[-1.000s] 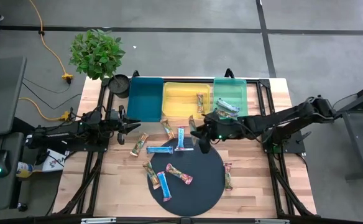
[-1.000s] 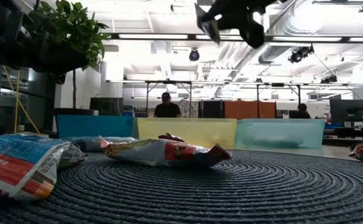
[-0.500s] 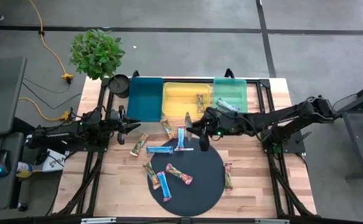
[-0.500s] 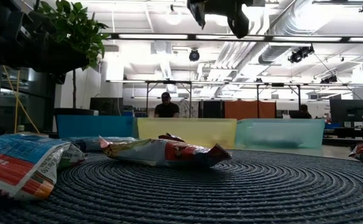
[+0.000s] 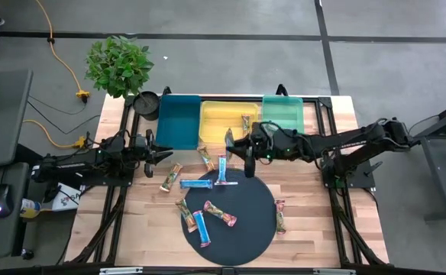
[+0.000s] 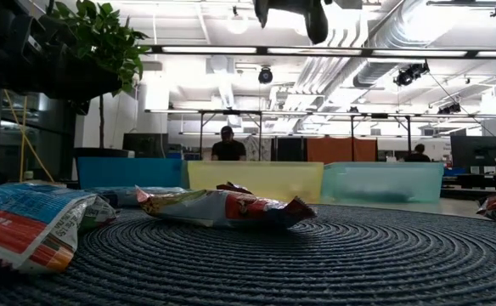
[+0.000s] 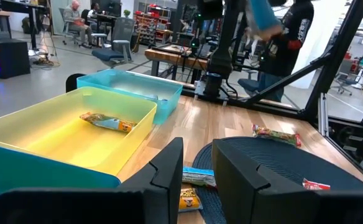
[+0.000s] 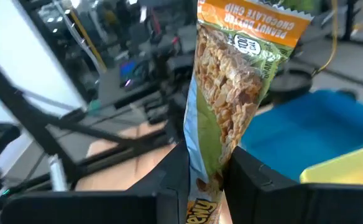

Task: Pick and place Granola Bars by type
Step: Put the orange granola bar into the yellow bin

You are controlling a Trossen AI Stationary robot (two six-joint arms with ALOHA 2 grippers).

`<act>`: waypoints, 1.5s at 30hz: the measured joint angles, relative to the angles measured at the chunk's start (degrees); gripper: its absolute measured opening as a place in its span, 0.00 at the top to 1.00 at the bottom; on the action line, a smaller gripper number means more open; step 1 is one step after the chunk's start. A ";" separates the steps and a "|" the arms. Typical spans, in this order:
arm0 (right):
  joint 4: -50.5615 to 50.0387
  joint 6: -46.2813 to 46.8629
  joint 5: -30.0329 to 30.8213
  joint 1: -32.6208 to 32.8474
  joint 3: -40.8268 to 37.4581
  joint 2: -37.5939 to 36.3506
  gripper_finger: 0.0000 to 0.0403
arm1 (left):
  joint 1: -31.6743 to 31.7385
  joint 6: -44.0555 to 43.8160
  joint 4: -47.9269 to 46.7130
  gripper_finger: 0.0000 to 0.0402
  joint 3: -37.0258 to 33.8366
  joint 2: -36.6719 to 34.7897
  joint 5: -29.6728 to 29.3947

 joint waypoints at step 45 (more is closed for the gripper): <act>-58.82 16.62 -6.88 -31.93 46.90 41.16 0.83 | -0.01 0.00 0.00 0.79 0.02 -0.01 0.00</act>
